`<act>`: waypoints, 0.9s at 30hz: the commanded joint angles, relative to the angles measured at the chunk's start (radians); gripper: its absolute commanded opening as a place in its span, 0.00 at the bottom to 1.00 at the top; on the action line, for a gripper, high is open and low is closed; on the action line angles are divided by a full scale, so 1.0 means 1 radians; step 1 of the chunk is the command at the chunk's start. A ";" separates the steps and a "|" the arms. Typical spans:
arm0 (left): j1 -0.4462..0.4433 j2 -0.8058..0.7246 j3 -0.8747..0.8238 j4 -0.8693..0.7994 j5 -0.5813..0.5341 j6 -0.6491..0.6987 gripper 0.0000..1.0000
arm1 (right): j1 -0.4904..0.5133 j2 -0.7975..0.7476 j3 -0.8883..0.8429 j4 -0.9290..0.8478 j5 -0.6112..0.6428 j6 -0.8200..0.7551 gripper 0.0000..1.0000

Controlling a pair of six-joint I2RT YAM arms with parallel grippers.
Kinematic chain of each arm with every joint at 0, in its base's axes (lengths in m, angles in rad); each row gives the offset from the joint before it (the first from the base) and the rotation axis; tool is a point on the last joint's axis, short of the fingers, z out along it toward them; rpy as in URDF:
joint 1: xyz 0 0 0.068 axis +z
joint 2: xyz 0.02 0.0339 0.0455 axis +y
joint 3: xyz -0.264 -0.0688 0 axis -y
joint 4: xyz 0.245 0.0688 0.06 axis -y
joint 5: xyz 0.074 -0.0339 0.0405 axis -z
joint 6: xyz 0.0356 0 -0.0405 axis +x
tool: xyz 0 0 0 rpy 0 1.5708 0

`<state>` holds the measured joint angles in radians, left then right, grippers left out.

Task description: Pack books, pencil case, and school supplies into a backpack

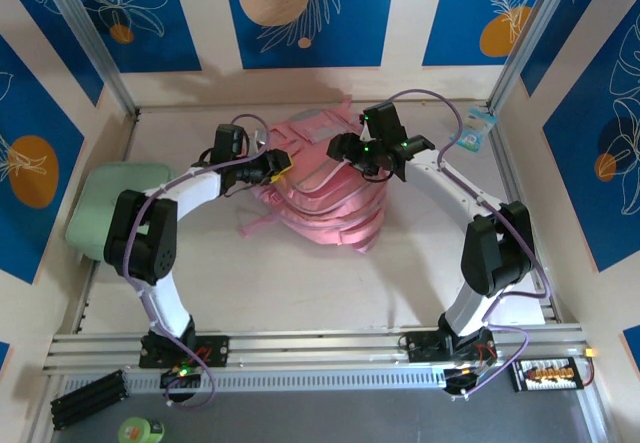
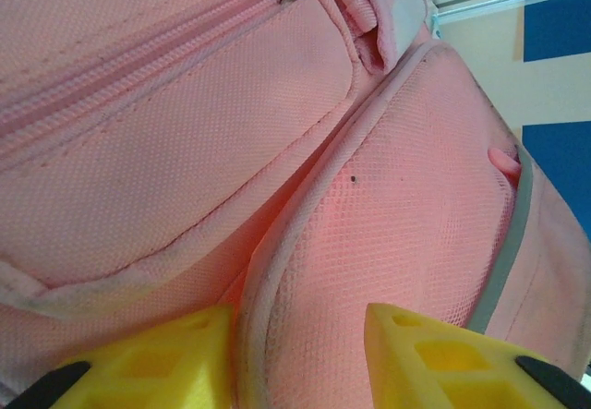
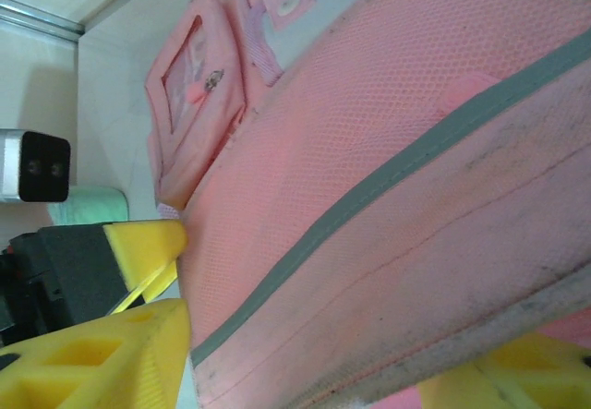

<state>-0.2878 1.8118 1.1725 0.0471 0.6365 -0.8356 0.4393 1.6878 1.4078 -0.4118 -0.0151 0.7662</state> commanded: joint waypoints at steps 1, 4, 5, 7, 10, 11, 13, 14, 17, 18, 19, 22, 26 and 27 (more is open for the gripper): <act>-0.005 0.014 0.039 -0.004 0.060 0.019 0.40 | 0.010 -0.021 0.029 0.052 -0.060 -0.016 0.61; -0.009 0.020 0.050 -0.021 0.065 0.029 0.40 | 0.009 -0.024 0.025 0.070 -0.073 -0.013 0.59; -0.010 0.023 0.054 -0.033 0.066 0.034 0.40 | 0.009 -0.028 0.022 0.087 -0.091 -0.012 0.58; -0.011 0.025 0.061 -0.055 0.067 0.046 0.40 | 0.009 -0.037 0.011 0.142 -0.134 -0.011 0.56; -0.012 0.018 0.068 -0.091 0.057 0.061 0.42 | 0.015 -0.060 -0.014 0.230 -0.165 -0.004 0.54; -0.011 0.012 0.070 -0.108 0.049 0.073 0.43 | 0.016 -0.068 -0.023 0.252 -0.162 -0.001 0.53; -0.011 0.002 0.073 -0.137 0.033 0.088 0.43 | 0.016 -0.078 -0.036 0.263 -0.141 0.008 0.52; -0.011 -0.002 0.071 -0.142 0.032 0.089 0.42 | 0.013 -0.079 -0.040 0.256 -0.130 0.010 0.52; -0.014 -0.003 0.049 -0.099 0.054 0.052 0.33 | 0.001 -0.072 -0.046 0.206 -0.107 0.010 0.50; -0.016 -0.002 0.042 -0.078 0.065 0.036 0.27 | -0.005 -0.070 -0.052 0.192 -0.102 0.012 0.49; -0.017 -0.001 0.039 -0.066 0.070 0.025 0.24 | -0.009 -0.069 -0.058 0.181 -0.099 0.014 0.49; -0.029 0.007 0.050 -0.055 0.078 0.008 0.14 | -0.025 -0.075 -0.087 0.160 -0.081 0.019 0.47; -0.050 0.023 0.083 -0.057 0.095 -0.010 0.00 | -0.043 -0.096 -0.121 0.122 -0.025 0.002 0.47; -0.056 0.025 0.087 -0.049 0.094 -0.022 0.00 | -0.051 -0.101 -0.123 0.102 -0.003 -0.011 0.47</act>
<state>-0.3054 1.8324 1.2186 -0.0414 0.6537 -0.8333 0.4004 1.6356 1.2964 -0.2745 -0.0669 0.7761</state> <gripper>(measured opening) 0.068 0.466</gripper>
